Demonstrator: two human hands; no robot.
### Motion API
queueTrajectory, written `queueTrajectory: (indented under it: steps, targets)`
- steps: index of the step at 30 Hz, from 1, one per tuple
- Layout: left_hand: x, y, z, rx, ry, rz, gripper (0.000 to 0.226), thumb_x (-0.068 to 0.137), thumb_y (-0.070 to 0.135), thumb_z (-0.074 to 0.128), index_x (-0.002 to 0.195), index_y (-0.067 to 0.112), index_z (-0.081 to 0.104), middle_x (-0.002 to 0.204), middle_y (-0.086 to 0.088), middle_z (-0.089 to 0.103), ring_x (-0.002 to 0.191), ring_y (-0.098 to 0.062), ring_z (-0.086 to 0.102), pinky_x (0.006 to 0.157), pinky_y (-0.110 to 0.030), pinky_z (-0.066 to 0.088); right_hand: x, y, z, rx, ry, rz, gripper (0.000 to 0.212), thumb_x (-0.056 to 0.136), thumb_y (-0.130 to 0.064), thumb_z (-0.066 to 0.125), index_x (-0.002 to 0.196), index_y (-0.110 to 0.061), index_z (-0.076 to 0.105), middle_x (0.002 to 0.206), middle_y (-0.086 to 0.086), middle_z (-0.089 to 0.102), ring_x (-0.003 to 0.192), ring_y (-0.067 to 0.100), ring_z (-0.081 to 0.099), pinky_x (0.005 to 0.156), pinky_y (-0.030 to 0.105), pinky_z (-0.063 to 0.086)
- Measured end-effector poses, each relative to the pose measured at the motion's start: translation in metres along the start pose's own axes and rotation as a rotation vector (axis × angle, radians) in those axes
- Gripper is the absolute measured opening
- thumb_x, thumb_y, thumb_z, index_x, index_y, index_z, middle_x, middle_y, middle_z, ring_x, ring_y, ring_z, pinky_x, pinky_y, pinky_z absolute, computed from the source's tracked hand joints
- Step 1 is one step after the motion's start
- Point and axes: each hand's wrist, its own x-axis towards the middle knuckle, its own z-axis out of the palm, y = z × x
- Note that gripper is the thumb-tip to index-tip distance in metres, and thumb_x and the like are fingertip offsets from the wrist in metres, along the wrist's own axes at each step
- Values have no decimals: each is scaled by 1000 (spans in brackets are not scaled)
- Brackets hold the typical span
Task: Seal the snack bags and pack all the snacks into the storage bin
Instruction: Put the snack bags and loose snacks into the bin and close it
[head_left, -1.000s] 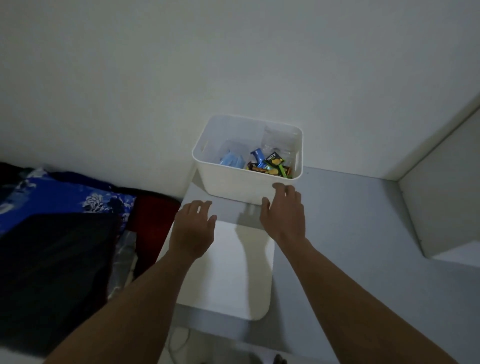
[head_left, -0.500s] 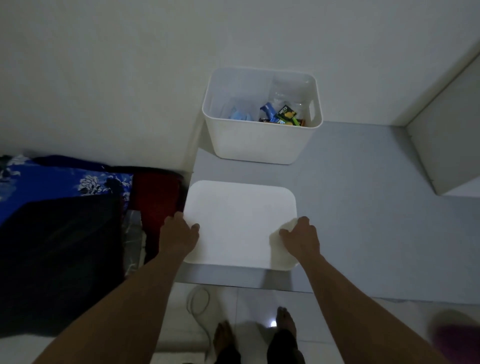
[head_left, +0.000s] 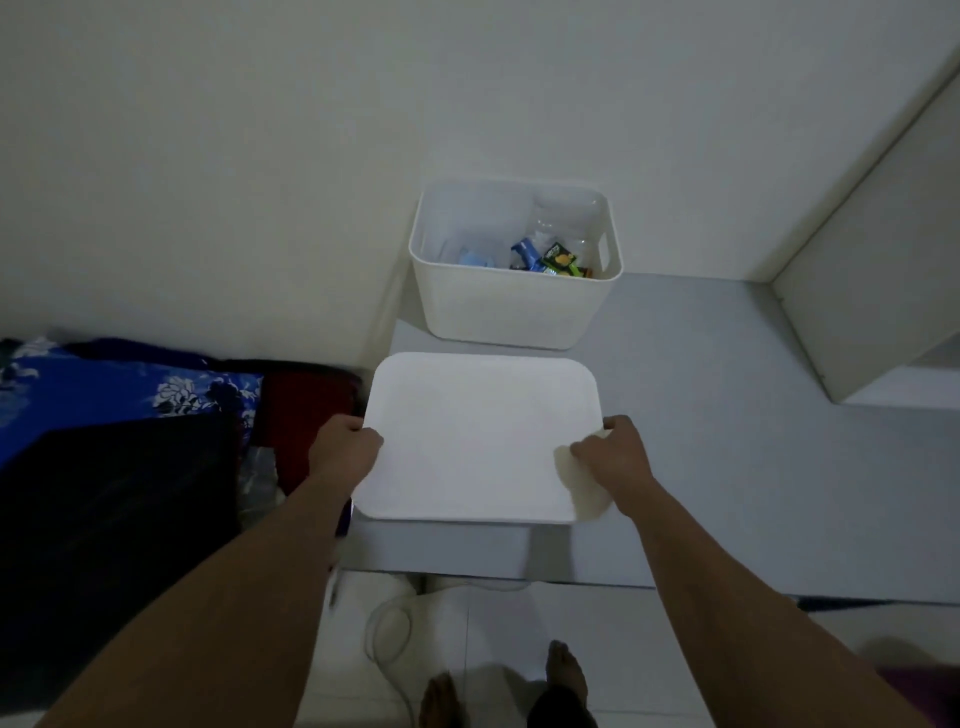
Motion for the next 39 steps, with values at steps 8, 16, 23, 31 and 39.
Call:
queueTrajectory:
  steps: [8, 16, 23, 31, 39]
  targets:
    - [0, 87, -44, -230, 22, 145, 40, 84, 14, 60, 124, 15, 61, 117, -9, 63, 103, -33, 61, 89, -39, 51, -7, -79, -55, 114, 42, -136, 44, 82, -13, 72, 123, -6, 58, 113, 11, 63, 98, 29, 63, 87, 41, 54]
    - [28, 173, -53, -140, 94, 221, 36, 84, 14, 57, 118, 12, 68, 112, -11, 68, 97, -33, 62, 80, -32, 48, 33, -145, -78, 164, 113, -246, 42, 79, -18, 72, 119, -7, 65, 110, 9, 69, 95, 28, 67, 88, 46, 56]
    - [84, 229, -14, -21, 145, 221, 46, 87, 18, 54, 133, 14, 54, 124, -13, 62, 99, -31, 57, 79, -34, 45, 108, -181, -69, 179, 134, -244, 31, 77, -20, 69, 106, -9, 66, 104, 8, 68, 91, 28, 64, 77, 35, 53]
    - [144, 268, 31, 173, 181, 132, 54, 87, 37, 58, 137, 19, 48, 128, -16, 53, 117, -39, 50, 97, -49, 46, 193, -199, -54, 143, 139, -147, 51, 70, -41, 69, 112, -13, 65, 110, 8, 66, 97, 29, 63, 85, 42, 56]
    - [169, 271, 42, 190, 150, 220, 62, 95, 37, 51, 150, 14, 32, 138, -19, 52, 125, -38, 51, 101, -45, 42, 218, -200, -38, -159, 82, -282, 65, 95, -30, 53, 151, -9, 28, 156, 16, 30, 138, 32, 39, 107, 39, 37]
